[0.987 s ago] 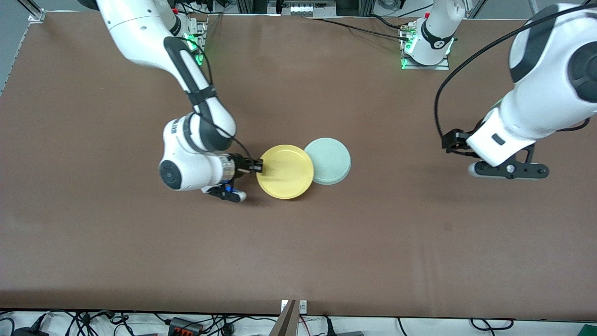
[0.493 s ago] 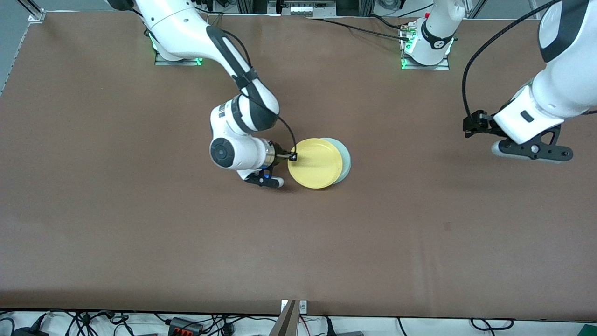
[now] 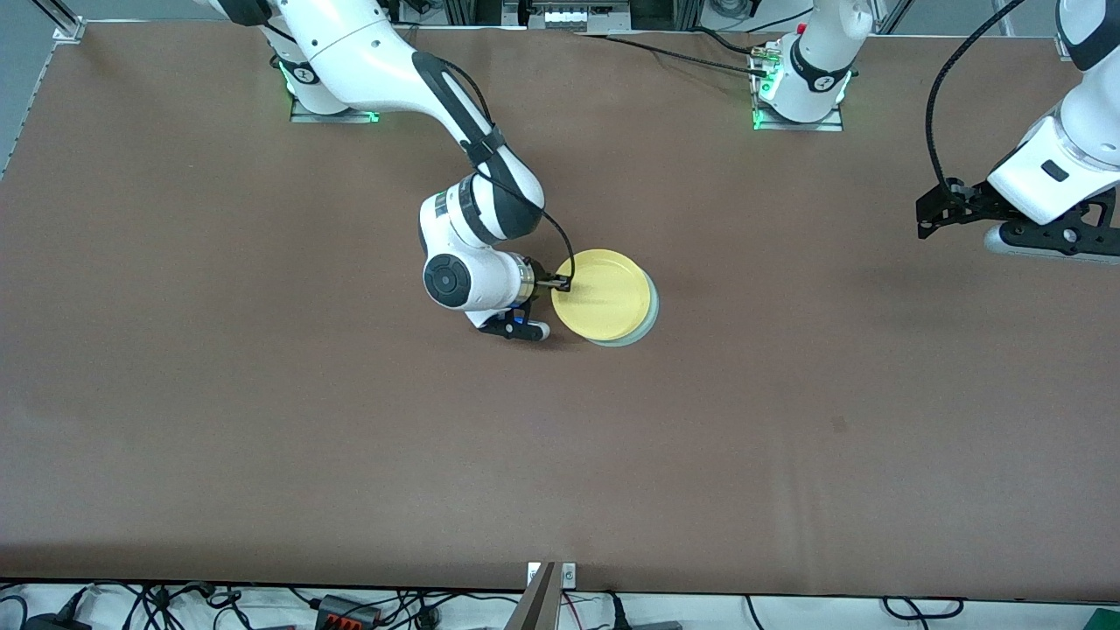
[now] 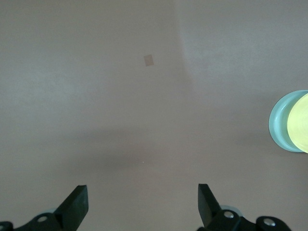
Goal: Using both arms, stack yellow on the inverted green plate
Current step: 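Lower the yellow plate onto the inverted green plate with the right gripper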
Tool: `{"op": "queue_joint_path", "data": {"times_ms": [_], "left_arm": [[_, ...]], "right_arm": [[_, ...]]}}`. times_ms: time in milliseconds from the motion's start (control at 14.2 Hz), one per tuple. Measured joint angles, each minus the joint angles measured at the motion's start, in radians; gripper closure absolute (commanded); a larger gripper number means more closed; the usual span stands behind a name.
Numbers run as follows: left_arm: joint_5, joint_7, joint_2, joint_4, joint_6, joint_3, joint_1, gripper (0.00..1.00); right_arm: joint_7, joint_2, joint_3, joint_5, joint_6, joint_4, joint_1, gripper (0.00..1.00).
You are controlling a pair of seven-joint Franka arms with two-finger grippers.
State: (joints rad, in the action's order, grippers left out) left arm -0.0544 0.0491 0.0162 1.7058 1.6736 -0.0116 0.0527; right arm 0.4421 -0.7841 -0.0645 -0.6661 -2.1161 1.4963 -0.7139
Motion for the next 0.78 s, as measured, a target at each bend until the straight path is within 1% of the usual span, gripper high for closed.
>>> {"op": "queue_joint_path", "data": {"times_ms": [211, 352, 493, 634, 775], "left_arm": [[0.03, -0.001, 0.008, 0.0, 0.002, 0.007, 0.002, 0.0], [0.058, 0.002, 0.008, 0.002, 0.002, 0.036, 0.001, 0.0], [0.061, 0.009, 0.008, 0.005, 0.002, 0.052, -0.002, 0.0], [0.061, 0.011, 0.008, 0.005, 0.002, 0.048, -0.002, 0.0], [0.061, 0.011, 0.01, 0.005, -0.002, 0.029, -0.003, 0.0]], "right_arm": [[0.0, -0.006, 0.013, -0.031, -0.022, 0.0, -0.002, 1.0], [0.0, -0.008, 0.014, -0.044, -0.026, 0.0, -0.003, 1.0], [0.0, -0.008, 0.014, -0.047, -0.027, 0.0, -0.003, 1.0], [0.0, -0.008, 0.014, -0.049, -0.031, 0.0, -0.004, 1.0], [0.0, -0.008, 0.014, -0.053, -0.033, 0.0, -0.006, 1.0]]}}
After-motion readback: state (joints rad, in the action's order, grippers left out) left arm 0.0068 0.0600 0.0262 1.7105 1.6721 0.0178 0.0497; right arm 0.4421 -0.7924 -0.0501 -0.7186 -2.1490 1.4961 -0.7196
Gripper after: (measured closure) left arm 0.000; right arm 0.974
